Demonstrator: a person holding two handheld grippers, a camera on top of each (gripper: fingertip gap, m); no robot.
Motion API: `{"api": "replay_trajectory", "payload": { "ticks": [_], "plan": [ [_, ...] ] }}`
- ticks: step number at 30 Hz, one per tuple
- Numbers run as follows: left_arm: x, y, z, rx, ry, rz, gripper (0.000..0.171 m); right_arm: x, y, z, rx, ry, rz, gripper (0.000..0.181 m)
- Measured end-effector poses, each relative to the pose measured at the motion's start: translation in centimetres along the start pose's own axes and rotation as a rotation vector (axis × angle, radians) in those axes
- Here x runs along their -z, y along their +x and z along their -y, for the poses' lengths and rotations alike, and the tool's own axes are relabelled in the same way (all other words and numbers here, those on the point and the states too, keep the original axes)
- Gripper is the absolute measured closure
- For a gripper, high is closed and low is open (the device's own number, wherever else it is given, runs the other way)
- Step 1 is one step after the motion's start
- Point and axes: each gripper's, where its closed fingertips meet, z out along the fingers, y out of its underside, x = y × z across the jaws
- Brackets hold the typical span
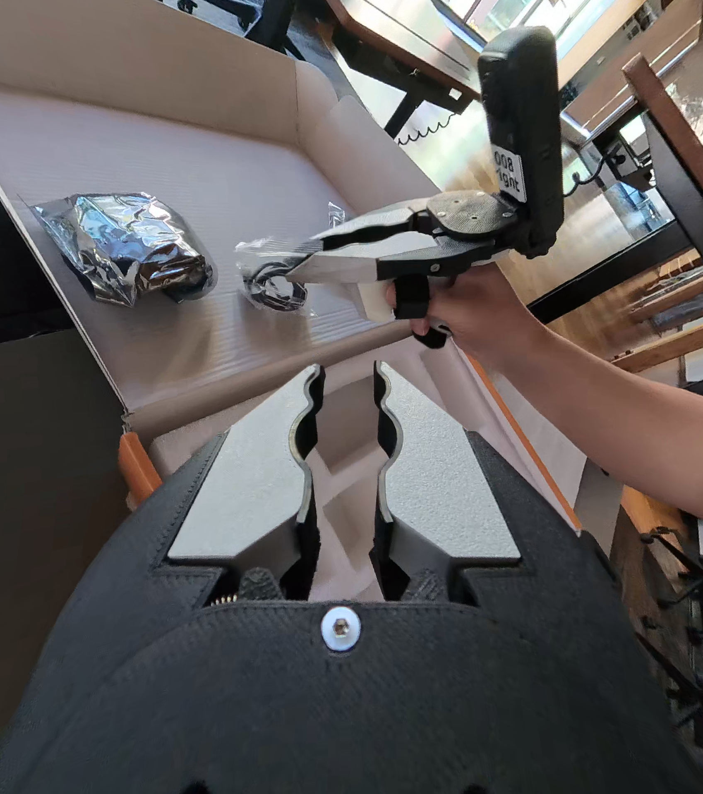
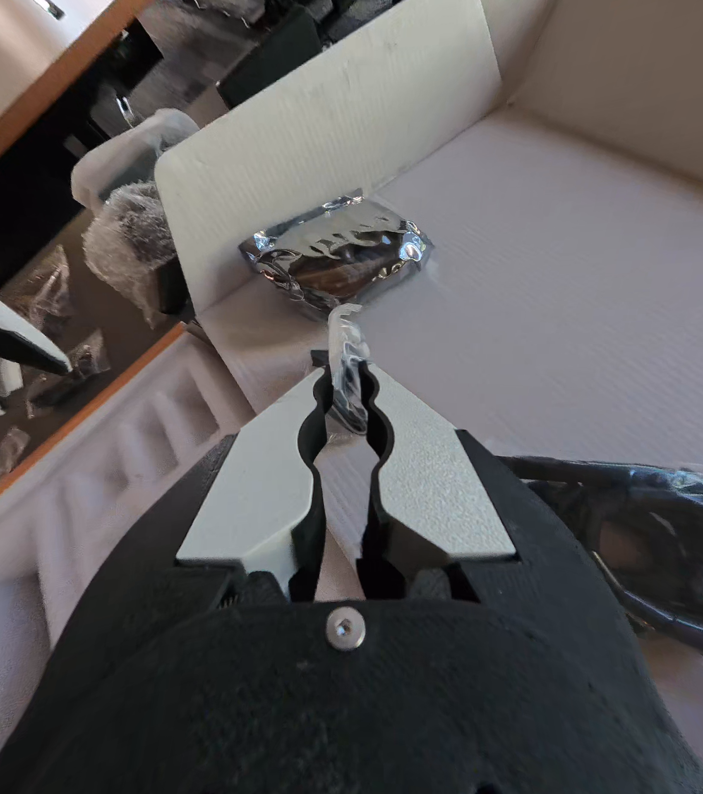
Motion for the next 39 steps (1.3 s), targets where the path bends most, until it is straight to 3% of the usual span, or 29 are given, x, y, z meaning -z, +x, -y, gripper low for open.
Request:
{"api": "replay_trajectory", "payload": {
  "ticks": [5, 8, 12, 17, 20, 23, 29, 34, 39],
  "plan": [
    [1.1, 0.6, -1.3, -0.033, -0.027, 0.012, 0.148, 3.4, -0.2, 0.0, 0.055, 0.048, -0.072, 0.152],
    [2.1, 0.4, -2.2, -0.081, -0.034, 0.083, 0.128, 8.5, -1.4, -1.2, 0.107, 0.130, -0.146, 0.154],
    [3.4, 0.0, -4.1, -0.187, -0.088, 0.177, 0.117, 15.1, -2.3, -8.7, 0.072, 0.019, -0.322, 0.150],
    [4.4, 0.4, -6.3, -0.303, -0.148, 0.236, 0.115, 21.7, -4.6, -18.2, -0.003, -0.115, -0.569, 0.142],
    [4.6, 1.3, -6.8, -0.366, -0.162, 0.272, 0.108, 23.6, -5.8, -21.4, -0.049, -0.138, -0.670, 0.134],
    [5.1, 2.4, -6.2, -0.437, -0.123, 0.345, 0.090, 24.8, -6.3, -23.2, -0.100, -0.137, -0.757, 0.127],
    [4.2, 6.3, -6.6, -0.542, -0.136, 0.409, 0.072, 31.1, -2.8, -24.8, -0.208, -0.175, -1.012, 0.108],
    [1.1, 11.9, -7.0, -0.578, -0.132, 0.380, 0.068, 36.4, 0.1, -27.9, -0.304, -0.162, -1.104, 0.100],
    [-3.7, 18.9, -8.1, -0.624, -0.104, 0.387, 0.063, 41.0, 2.8, -32.5, -0.338, -0.165, -1.099, 0.098]
  ]
}}
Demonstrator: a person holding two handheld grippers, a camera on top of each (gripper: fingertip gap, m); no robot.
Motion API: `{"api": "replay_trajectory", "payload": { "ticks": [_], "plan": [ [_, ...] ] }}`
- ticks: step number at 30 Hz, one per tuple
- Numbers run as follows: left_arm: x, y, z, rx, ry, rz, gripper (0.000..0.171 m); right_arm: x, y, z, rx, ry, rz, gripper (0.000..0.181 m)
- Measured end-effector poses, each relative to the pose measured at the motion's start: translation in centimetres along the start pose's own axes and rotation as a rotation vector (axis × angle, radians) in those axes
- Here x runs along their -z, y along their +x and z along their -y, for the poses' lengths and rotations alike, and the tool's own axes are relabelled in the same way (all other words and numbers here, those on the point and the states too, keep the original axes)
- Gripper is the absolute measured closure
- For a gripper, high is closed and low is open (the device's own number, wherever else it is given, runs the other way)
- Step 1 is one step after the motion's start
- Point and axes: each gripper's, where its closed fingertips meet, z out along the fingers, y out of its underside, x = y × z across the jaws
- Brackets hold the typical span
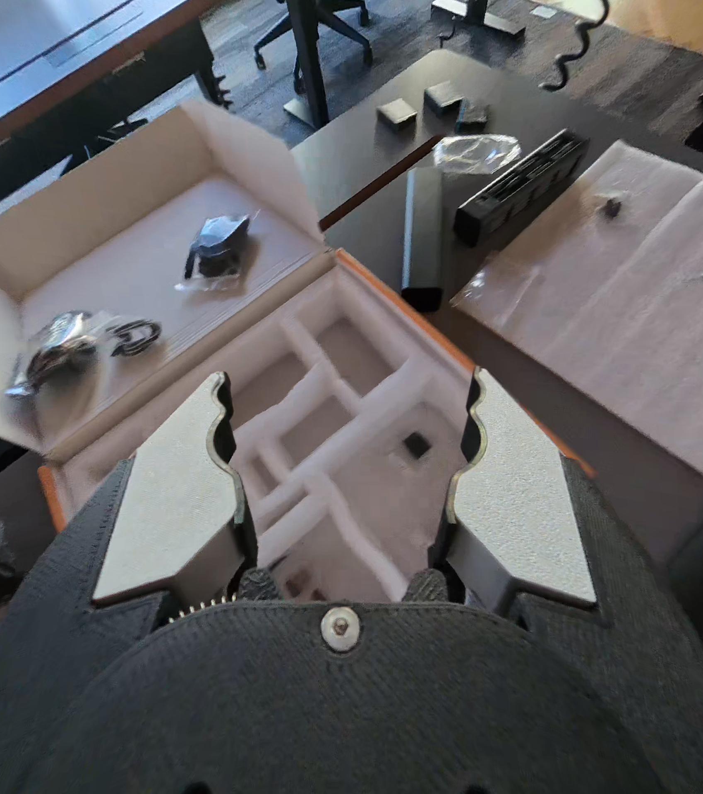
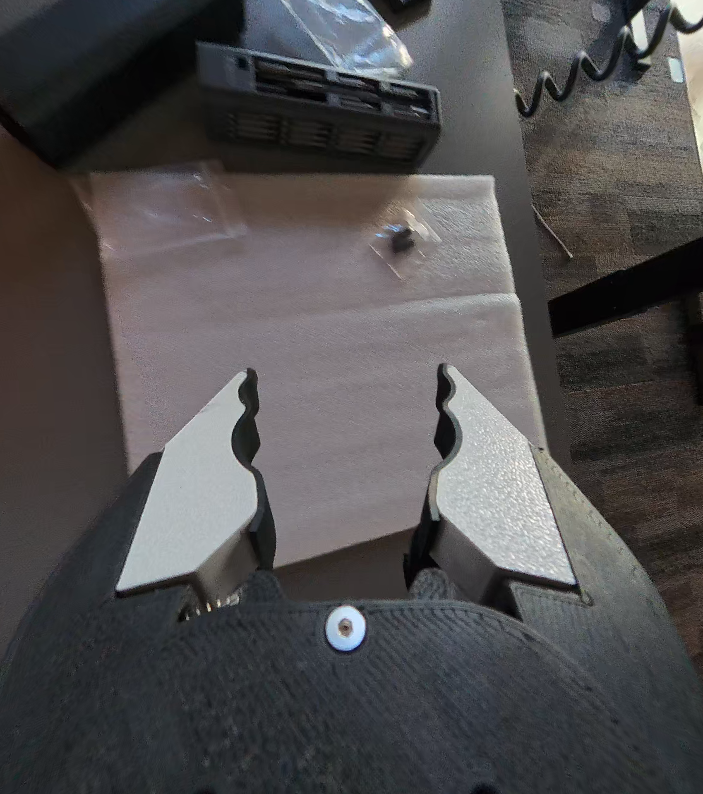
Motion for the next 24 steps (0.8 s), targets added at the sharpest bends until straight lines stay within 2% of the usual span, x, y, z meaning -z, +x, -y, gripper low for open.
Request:
{"api": "replay_trajectory", "payload": {
  "ticks": [3, 6, 11, 14, 17, 20, 24],
  "plan": [
    [-1.1, 5.5, 2.1, 0.002, 0.008, 0.000, 0.061, -0.4, 3.7, -1.9, 0.013, 0.001, 0.015, 0.098],
    [-1.7, 9.7, 3.5, 0.010, 0.017, 0.039, 0.063, -0.5, 6.3, -3.8, 0.033, -0.012, 0.095, 0.098],
    [-2.8, 14.8, 2.4, 0.146, -0.053, -0.068, 0.066, 1.1, 8.0, -7.5, 0.062, -0.029, 0.367, 0.106],
    [-2.5, 15.8, 0.2, 0.210, -0.094, -0.100, 0.074, 1.8, 7.4, -9.8, 0.063, -0.025, 0.512, 0.108],
    [-1.9, 15.8, -2.4, 0.256, -0.129, -0.099, 0.079, 1.9, 6.2, -10.6, 0.081, 0.014, 0.573, 0.116],
    [-1.2, 15.2, -4.3, 0.265, -0.153, -0.077, 0.085, 1.7, 5.0, -10.1, 0.091, 0.041, 0.578, 0.122],
    [-0.7, 13.9, -5.2, 0.234, -0.154, -0.060, 0.090, 0.8, 3.7, -8.2, 0.131, 0.082, 0.556, 0.130]
  ]
}}
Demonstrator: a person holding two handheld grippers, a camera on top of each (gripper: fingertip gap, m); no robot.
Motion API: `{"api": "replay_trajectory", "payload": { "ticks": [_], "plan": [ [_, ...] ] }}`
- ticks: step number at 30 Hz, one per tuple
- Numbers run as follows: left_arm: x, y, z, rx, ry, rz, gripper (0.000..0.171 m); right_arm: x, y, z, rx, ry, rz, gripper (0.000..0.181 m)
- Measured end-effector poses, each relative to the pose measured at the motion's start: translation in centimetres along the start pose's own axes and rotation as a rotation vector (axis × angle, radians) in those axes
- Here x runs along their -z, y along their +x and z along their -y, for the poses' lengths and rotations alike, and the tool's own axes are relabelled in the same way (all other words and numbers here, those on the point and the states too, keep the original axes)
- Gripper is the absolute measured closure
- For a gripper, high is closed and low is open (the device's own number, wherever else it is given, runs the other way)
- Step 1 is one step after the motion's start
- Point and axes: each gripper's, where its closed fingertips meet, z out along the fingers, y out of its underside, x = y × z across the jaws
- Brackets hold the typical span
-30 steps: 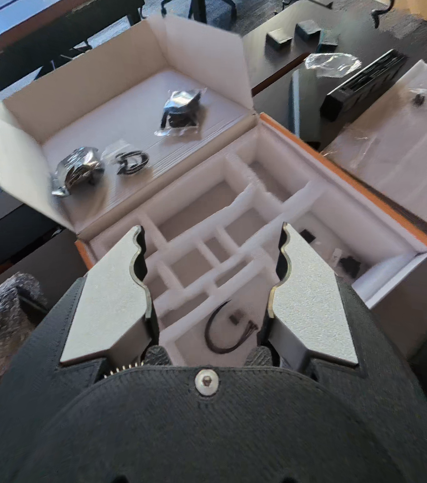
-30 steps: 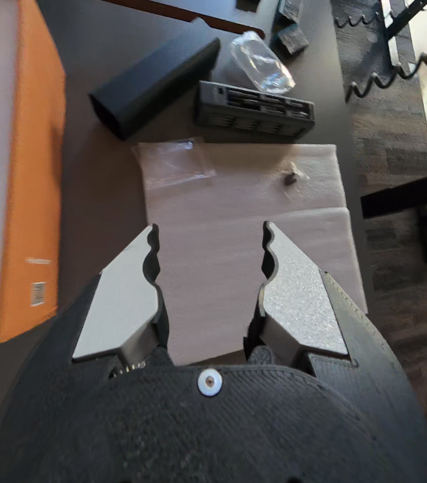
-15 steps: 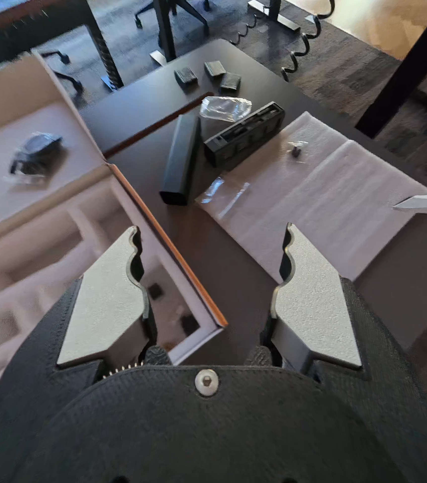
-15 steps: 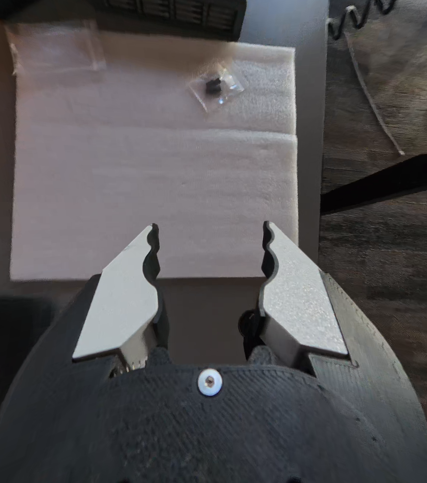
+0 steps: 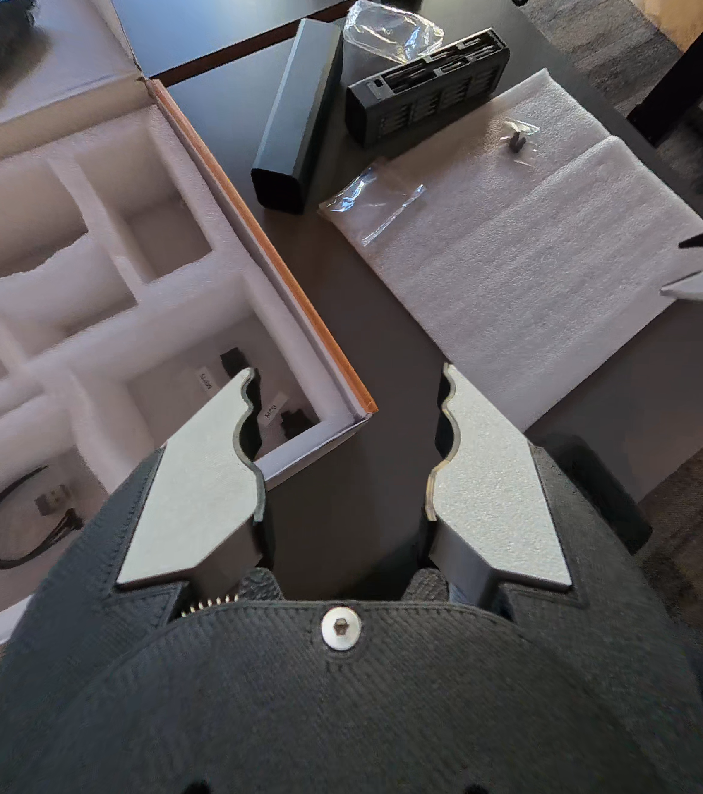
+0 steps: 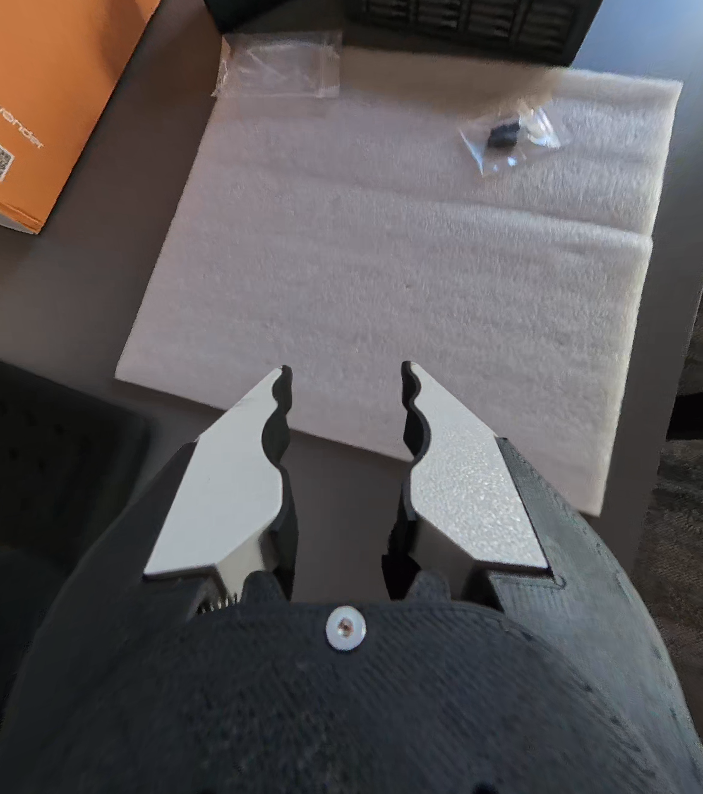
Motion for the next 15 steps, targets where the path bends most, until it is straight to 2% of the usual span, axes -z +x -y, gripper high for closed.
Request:
{"api": "replay_trajectory", "payload": {
  "ticks": [2, 4, 7, 12, 15],
  "plan": [
    [0.3, -1.0, -0.3, -0.020, -0.005, 0.007, 0.091, -1.0, 0.2, 1.6, 0.052, 0.031, -0.010, 0.137],
    [1.0, -2.2, -0.7, -0.016, 0.000, 0.026, 0.093, -2.5, -0.8, 3.9, 0.117, 0.082, 0.048, 0.144],
    [1.9, -3.3, -1.5, 0.017, 0.022, 0.020, 0.097, -6.2, -1.7, 7.4, 0.259, 0.131, 0.090, 0.149],
    [3.0, -5.8, -3.2, -0.012, 0.013, 0.066, 0.098, -12.3, -2.7, 13.5, 0.379, 0.146, 0.145, 0.147],
    [3.6, -7.0, -3.8, 0.028, 0.025, 0.067, 0.098, -15.3, -4.4, 14.5, 0.398, 0.075, 0.239, 0.143]
  ]
}}
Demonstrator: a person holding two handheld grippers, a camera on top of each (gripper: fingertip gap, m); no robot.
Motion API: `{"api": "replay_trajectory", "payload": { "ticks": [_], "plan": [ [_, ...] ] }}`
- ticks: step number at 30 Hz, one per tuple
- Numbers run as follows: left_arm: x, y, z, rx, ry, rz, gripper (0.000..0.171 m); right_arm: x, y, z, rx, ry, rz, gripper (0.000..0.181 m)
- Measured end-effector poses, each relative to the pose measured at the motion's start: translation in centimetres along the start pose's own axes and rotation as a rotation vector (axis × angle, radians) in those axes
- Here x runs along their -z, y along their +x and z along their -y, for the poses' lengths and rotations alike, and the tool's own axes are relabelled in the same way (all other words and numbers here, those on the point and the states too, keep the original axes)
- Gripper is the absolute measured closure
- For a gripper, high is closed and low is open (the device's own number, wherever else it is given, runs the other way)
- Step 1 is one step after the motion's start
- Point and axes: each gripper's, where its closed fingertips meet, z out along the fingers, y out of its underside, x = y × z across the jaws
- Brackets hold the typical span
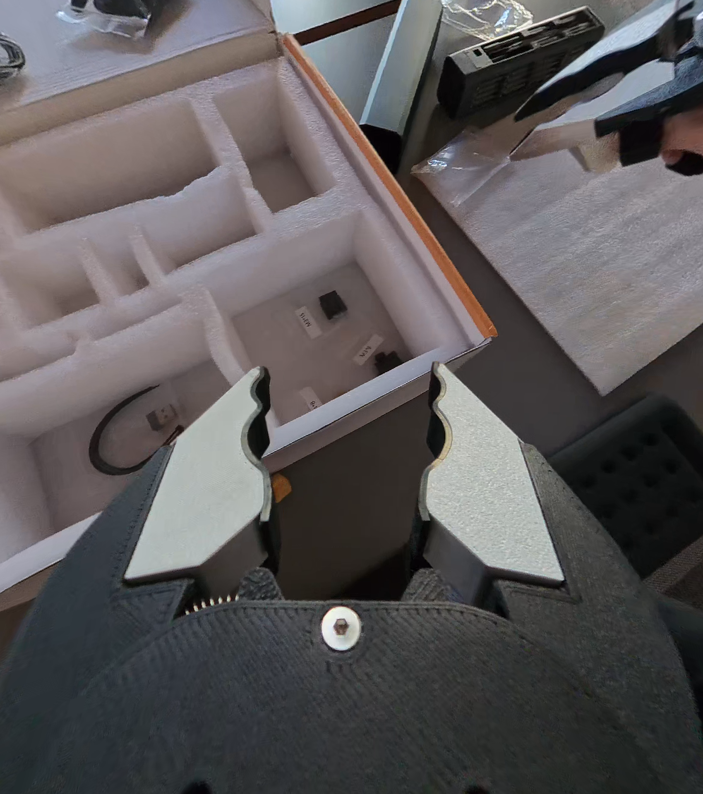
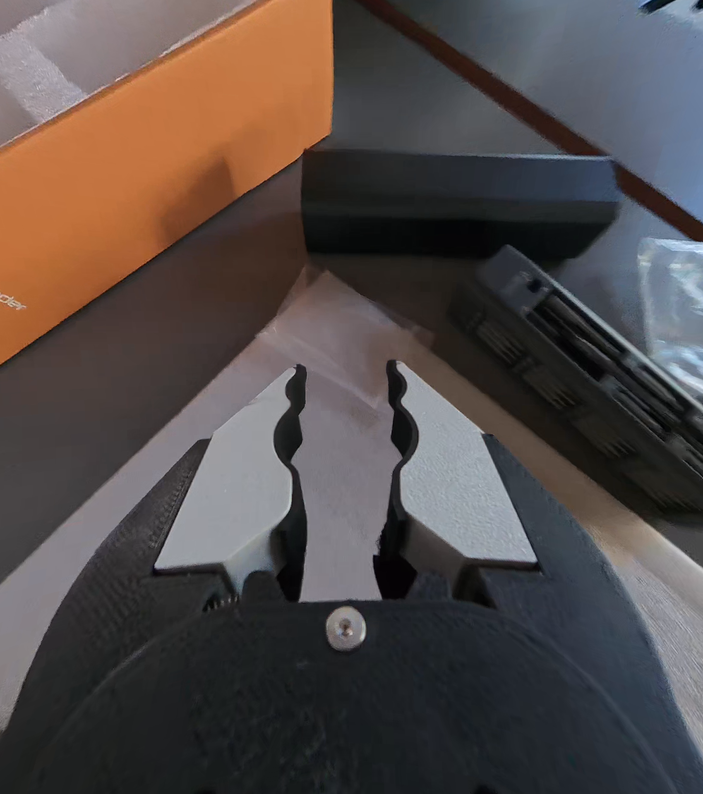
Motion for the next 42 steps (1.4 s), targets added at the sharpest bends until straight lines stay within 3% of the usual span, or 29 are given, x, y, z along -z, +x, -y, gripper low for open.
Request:
{"api": "replay_trajectory", "payload": {
  "ticks": [7, 16, 21, 24, 26, 29, 33, 42],
  "plan": [
    [0.9, -3.5, -0.4, 0.045, 0.022, 0.008, 0.099, -3.2, -1.8, -1.5, 0.056, -0.124, 0.023, 0.140],
    [1.7, -7.3, -1.6, 0.058, 0.027, 0.000, 0.099, -2.6, -4.1, -2.7, -0.039, -0.188, 0.020, 0.148],
    [2.7, -9.9, -2.0, 0.061, 0.052, 0.020, 0.100, 0.5, -6.1, 1.9, -0.080, -0.039, -0.044, 0.149],
    [3.3, -11.6, -2.6, 0.072, 0.075, 0.032, 0.102, 2.3, -10.3, 6.6, -0.120, 0.107, 0.028, 0.155],
    [3.7, -12.6, -3.1, 0.077, 0.074, 0.038, 0.104, 2.3, -13.9, 8.2, -0.121, 0.124, 0.134, 0.157],
    [4.5, -13.8, -3.7, 0.088, 0.074, 0.040, 0.106, 1.4, -18.6, 9.0, -0.124, 0.085, 0.284, 0.157],
    [6.0, -15.6, -5.0, 0.069, 0.076, 0.058, 0.112, -0.1, -21.4, 9.1, -0.062, 0.034, 0.301, 0.160],
    [9.2, -19.1, -11.4, 0.080, 0.010, 0.064, 0.133, -1.6, -20.2, 7.8, -0.009, -0.104, 0.104, 0.177]
  ]
}}
